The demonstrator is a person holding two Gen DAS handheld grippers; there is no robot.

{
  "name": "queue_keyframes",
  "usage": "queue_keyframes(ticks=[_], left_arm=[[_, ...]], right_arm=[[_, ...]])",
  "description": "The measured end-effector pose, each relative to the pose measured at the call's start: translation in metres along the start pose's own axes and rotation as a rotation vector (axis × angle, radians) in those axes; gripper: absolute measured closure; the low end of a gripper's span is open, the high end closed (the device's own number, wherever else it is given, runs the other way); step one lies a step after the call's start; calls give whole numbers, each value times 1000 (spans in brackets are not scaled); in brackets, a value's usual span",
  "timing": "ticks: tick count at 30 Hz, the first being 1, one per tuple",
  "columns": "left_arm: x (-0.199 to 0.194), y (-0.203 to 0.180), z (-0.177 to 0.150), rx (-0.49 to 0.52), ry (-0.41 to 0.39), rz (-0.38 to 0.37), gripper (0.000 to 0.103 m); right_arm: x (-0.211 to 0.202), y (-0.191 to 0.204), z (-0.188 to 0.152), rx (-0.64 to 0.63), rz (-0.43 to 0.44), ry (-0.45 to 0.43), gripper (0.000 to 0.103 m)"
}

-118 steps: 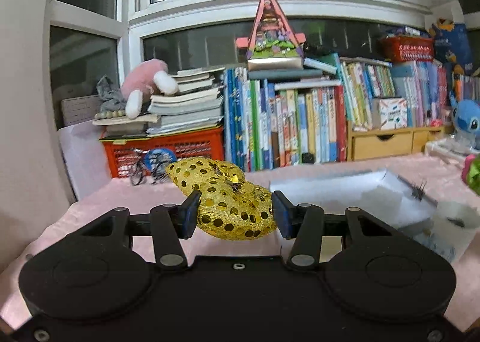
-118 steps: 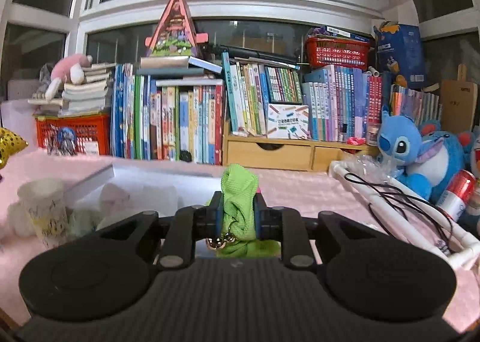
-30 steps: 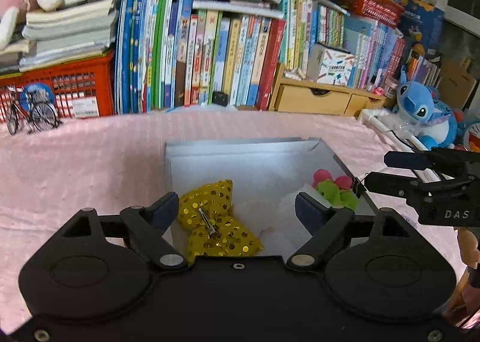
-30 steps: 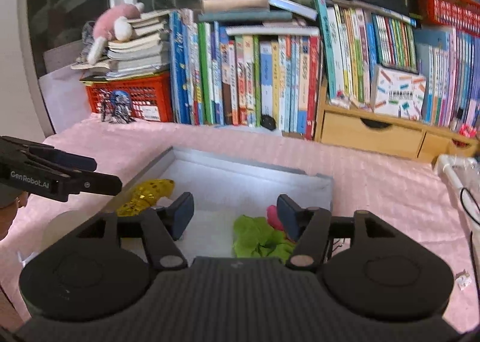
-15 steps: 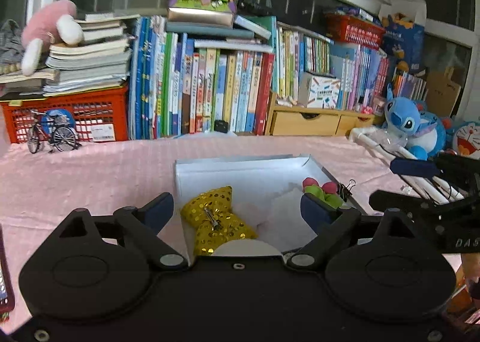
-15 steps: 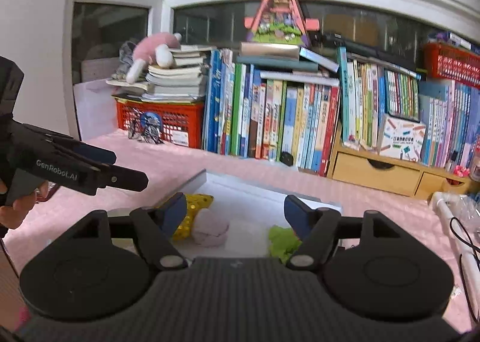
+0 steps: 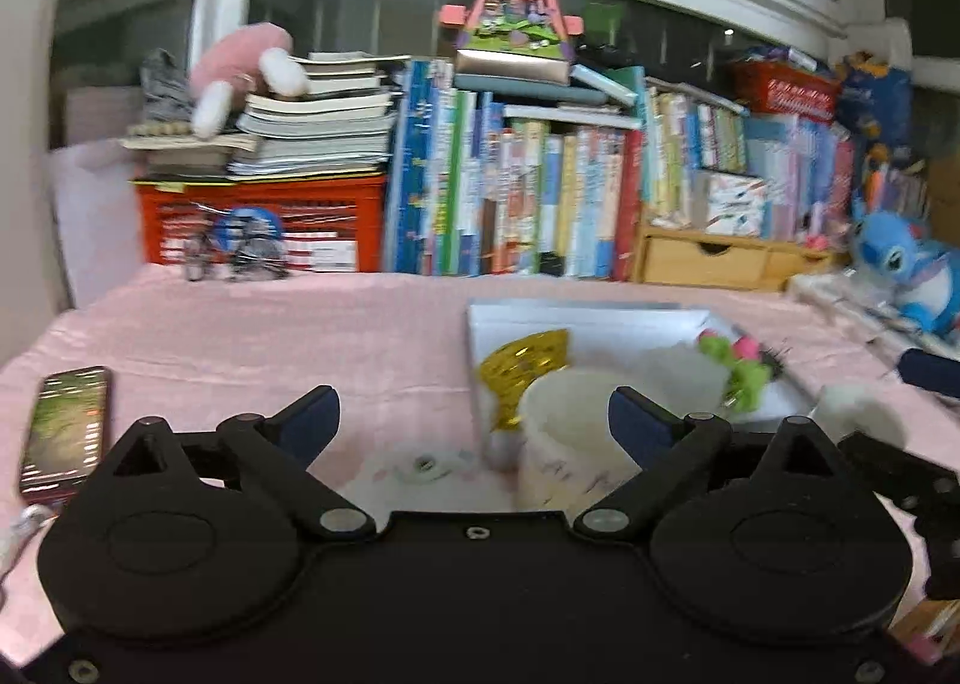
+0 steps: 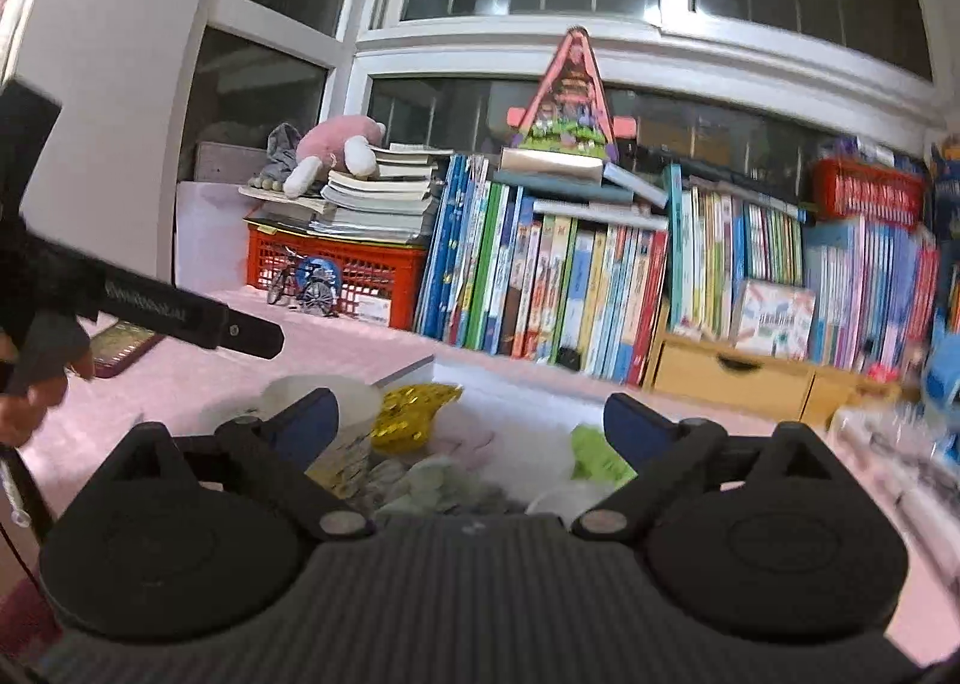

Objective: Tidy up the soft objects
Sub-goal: 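Withdraw both tools from the tray, then grasp the white paper crane with the left tool while the right tool grasps the navy floral pouch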

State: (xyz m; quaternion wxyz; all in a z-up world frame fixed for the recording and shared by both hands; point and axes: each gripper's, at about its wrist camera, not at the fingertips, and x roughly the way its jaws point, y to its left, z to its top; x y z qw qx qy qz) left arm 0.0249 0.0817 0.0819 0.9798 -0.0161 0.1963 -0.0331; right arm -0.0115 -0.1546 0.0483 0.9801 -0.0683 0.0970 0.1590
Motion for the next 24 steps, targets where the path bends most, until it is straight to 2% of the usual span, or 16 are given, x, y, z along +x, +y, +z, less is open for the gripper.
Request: queue_keyframes(ticks=[3, 8, 12, 18, 24], left_arm=[[-6, -2, -15, 6, -15, 52, 7], [-14, -6, -47, -31, -86, 146, 6], [-15, -7, -63, -24, -65, 160, 6], [-15, 5, -72, -92, -64, 231, 6], [-7, 16, -83, -115, 0, 247, 6]], right_arm=[[-3, 6, -14, 48, -4, 6, 4], [-2, 16, -37, 117, 13, 31, 3], [4, 29, -54, 126, -50, 55, 3], [16, 34, -74, 216, -131, 116, 6], [32, 32, -80, 281, -154, 175, 13]])
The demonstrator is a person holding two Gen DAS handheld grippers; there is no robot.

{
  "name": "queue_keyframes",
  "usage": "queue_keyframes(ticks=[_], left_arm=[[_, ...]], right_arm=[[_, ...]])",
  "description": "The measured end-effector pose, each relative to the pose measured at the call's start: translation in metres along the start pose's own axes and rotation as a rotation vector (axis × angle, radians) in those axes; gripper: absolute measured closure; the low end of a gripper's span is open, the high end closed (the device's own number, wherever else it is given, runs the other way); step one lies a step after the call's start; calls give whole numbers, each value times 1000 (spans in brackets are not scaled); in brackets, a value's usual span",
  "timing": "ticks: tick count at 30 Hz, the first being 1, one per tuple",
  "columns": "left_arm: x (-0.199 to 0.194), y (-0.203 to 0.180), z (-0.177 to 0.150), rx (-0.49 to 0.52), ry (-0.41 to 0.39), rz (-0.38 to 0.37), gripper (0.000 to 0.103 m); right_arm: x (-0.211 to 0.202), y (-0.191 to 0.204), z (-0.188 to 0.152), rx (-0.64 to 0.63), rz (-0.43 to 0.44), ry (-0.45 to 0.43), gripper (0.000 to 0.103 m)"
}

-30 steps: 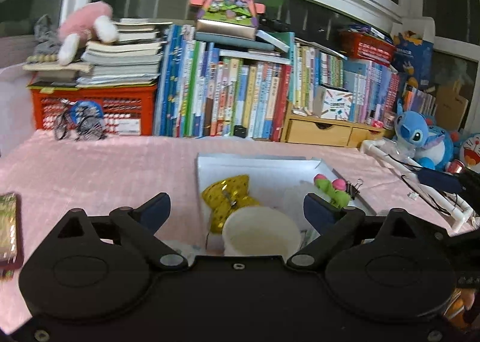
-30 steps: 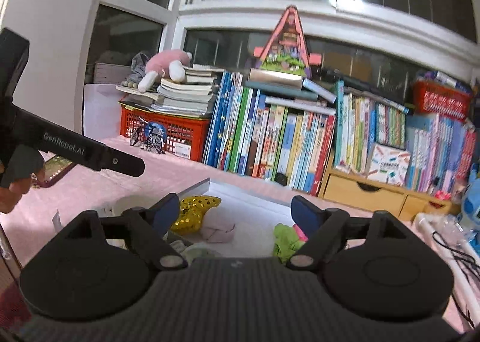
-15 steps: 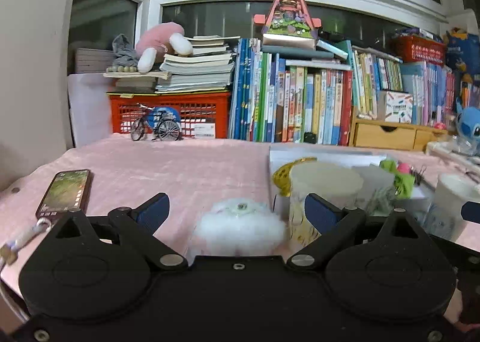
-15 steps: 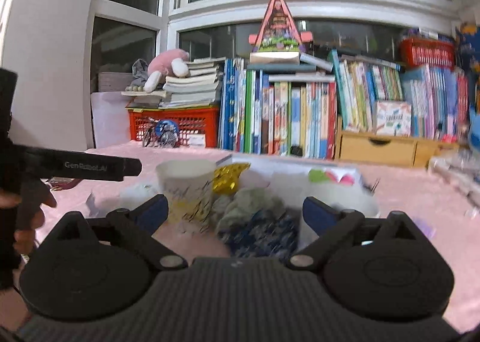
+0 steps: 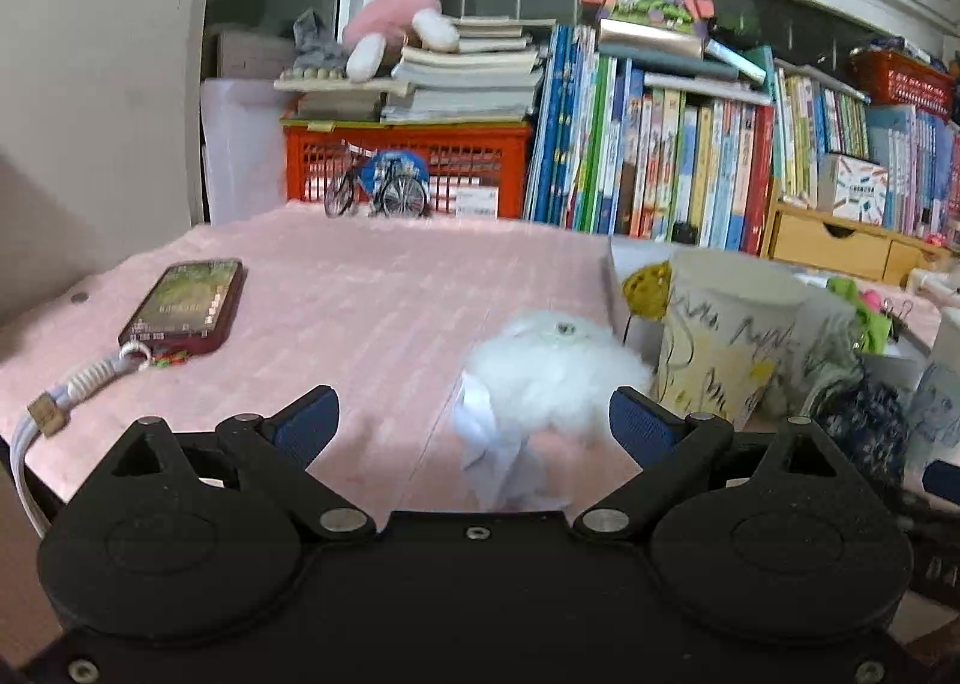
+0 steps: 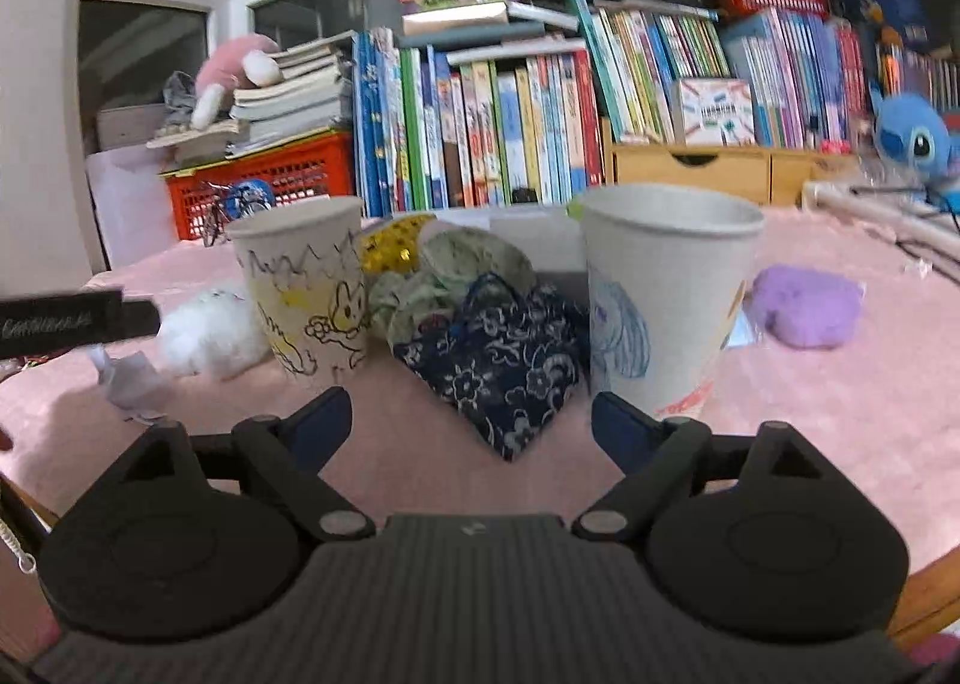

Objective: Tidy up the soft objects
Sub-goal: 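Grasp the white paper crane with the left tool while the right tool grasps the navy floral pouch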

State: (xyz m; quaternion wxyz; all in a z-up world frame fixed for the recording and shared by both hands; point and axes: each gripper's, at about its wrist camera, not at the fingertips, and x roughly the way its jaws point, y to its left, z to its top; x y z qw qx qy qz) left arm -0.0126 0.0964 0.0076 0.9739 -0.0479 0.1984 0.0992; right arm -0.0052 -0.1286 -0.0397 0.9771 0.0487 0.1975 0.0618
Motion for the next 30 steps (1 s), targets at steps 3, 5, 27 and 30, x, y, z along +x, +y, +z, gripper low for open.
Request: queue_keyframes(ticks=[3, 5, 27, 30], left_arm=[[4, 1, -3, -9, 20, -6, 7], [6, 2, -4, -15, 28, -13, 7], [19, 2, -7, -68, 99, -98, 41], [19, 2, -8, -66, 102, -107, 47]], right_arm=[[6, 0, 1, 22, -10, 11, 15], [10, 1, 1, 36, -14, 17, 16], [28, 6, 8, 52, -90, 22, 29], [29, 7, 8, 49, -92, 24, 35]])
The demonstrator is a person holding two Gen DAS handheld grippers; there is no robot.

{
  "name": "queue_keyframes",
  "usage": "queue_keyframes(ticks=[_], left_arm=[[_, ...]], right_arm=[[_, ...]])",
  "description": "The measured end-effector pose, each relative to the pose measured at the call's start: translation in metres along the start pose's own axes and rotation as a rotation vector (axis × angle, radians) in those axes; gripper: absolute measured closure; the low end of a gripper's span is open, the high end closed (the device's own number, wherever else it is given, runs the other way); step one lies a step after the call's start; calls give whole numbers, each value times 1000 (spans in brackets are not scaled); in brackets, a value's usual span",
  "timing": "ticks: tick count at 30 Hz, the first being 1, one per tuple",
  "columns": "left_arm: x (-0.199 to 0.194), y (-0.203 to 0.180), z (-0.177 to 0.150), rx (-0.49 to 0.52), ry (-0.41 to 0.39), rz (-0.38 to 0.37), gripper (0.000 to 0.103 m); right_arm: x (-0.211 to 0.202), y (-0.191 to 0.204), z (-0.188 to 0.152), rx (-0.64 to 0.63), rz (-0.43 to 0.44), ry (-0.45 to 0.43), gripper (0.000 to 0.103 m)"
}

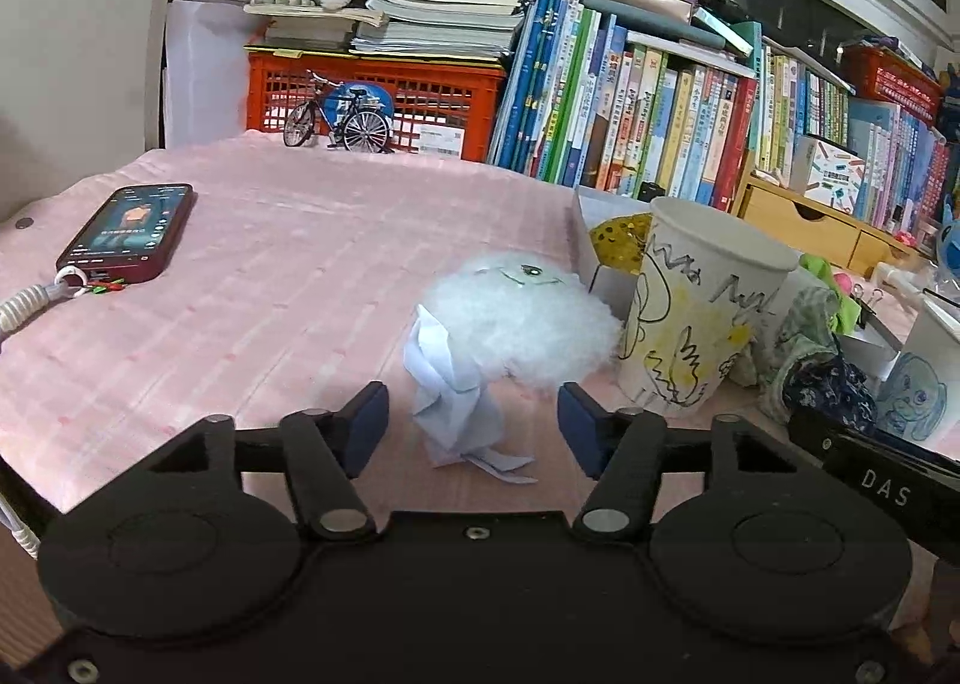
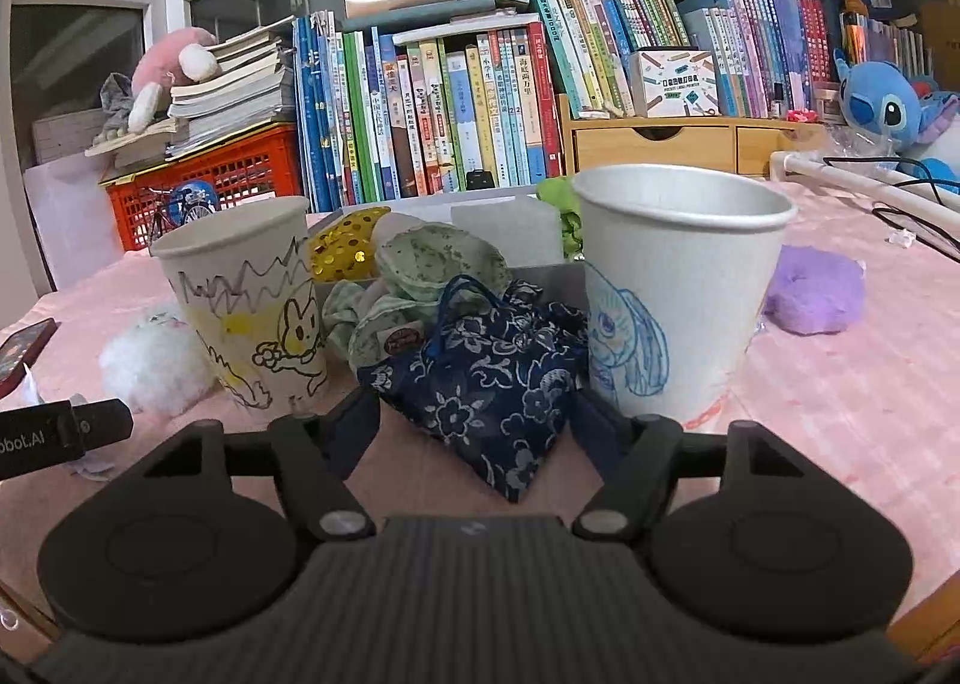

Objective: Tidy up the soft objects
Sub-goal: 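Grasp the white paper crane with the left tool while the right tool grasps the navy floral pouch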

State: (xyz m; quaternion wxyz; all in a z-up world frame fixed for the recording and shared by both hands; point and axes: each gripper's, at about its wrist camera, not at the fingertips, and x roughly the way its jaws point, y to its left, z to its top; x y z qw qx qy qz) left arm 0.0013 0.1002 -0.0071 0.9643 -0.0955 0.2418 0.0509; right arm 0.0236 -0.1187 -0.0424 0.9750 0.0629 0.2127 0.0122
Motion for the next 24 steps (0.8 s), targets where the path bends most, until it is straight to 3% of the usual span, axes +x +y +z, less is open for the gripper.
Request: queue_keyframes(ticks=[10, 14, 24], left_arm=[[-3, -3, 0, 20, -3, -12, 63], [-5, -4, 1, 26, -8, -21, 74], [-13, -9, 6, 53, -32, -30, 78]], right_arm=[[-3, 0, 0, -25, 2, 0, 54], [-9, -1, -3, -53, 40, -3, 58], [-25, -4, -5, -99, 103, -28, 62]])
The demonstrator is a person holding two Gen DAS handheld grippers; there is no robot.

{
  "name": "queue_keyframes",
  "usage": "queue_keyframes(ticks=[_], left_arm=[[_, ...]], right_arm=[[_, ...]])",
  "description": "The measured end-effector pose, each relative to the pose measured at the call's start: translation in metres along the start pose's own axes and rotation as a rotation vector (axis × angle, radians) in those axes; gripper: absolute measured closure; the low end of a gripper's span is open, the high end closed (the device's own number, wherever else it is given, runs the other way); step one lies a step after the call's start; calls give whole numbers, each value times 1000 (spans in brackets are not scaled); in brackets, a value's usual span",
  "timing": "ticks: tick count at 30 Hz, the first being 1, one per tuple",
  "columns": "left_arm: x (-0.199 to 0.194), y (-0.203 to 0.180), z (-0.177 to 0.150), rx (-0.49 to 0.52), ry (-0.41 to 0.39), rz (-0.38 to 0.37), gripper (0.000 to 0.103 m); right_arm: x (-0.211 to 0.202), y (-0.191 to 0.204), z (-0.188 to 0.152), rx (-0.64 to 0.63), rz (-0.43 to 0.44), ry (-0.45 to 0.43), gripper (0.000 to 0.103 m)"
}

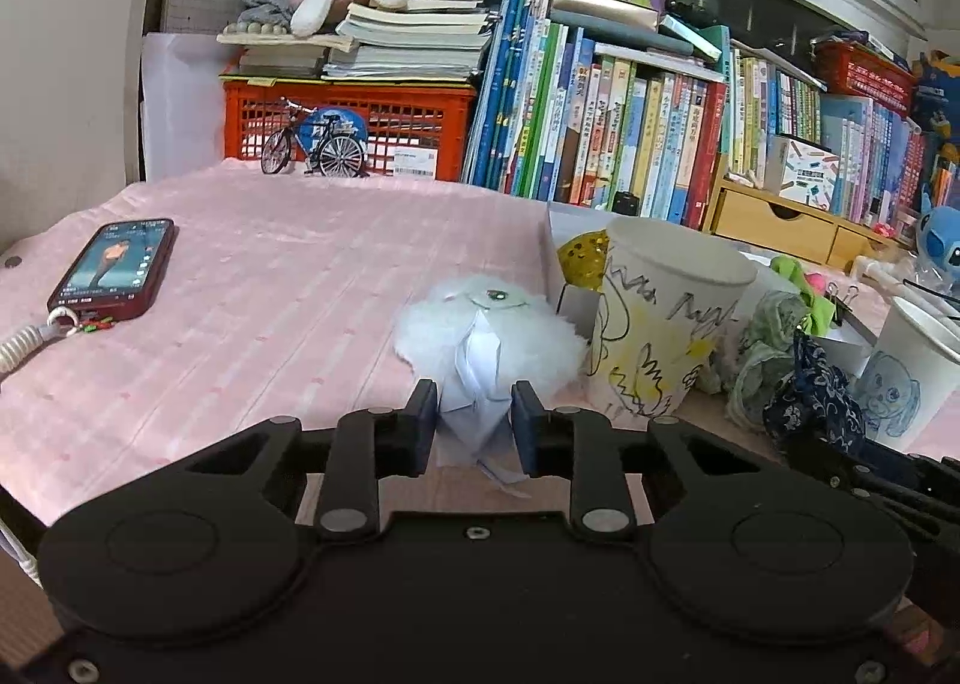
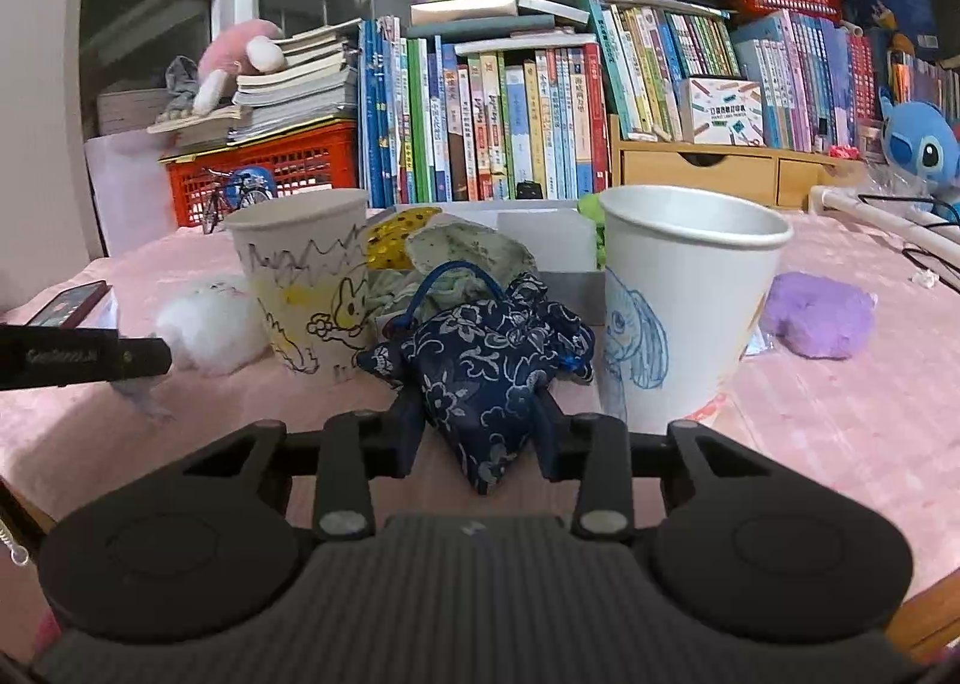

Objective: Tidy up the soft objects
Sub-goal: 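Grasp the white paper crane with the left tool while the right tool grasps the navy floral pouch, then carry the paper crane and navy pouch over the white tray and open both tools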

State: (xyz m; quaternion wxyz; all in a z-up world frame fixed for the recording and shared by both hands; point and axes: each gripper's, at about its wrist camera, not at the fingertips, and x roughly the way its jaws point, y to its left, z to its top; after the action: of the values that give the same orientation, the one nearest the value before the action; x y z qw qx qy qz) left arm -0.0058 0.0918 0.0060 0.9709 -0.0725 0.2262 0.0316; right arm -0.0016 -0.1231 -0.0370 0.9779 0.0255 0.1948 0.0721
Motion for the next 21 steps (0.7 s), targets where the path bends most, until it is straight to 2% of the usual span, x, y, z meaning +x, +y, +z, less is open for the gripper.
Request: queue_keyframes(ticks=[8, 16, 21], left_arm=[[-9, -2, 14, 6, -38, -20, 78], [-19, -6, 37, 40, -93, -36, 78], [-20, -10, 56, 57, -119, -80, 78]], right_arm=[[-14, 4, 6, -40, 49, -50, 63], [-24, 7, 22, -90, 60, -118, 63], [-29, 3, 38, -98, 87, -137, 63]])
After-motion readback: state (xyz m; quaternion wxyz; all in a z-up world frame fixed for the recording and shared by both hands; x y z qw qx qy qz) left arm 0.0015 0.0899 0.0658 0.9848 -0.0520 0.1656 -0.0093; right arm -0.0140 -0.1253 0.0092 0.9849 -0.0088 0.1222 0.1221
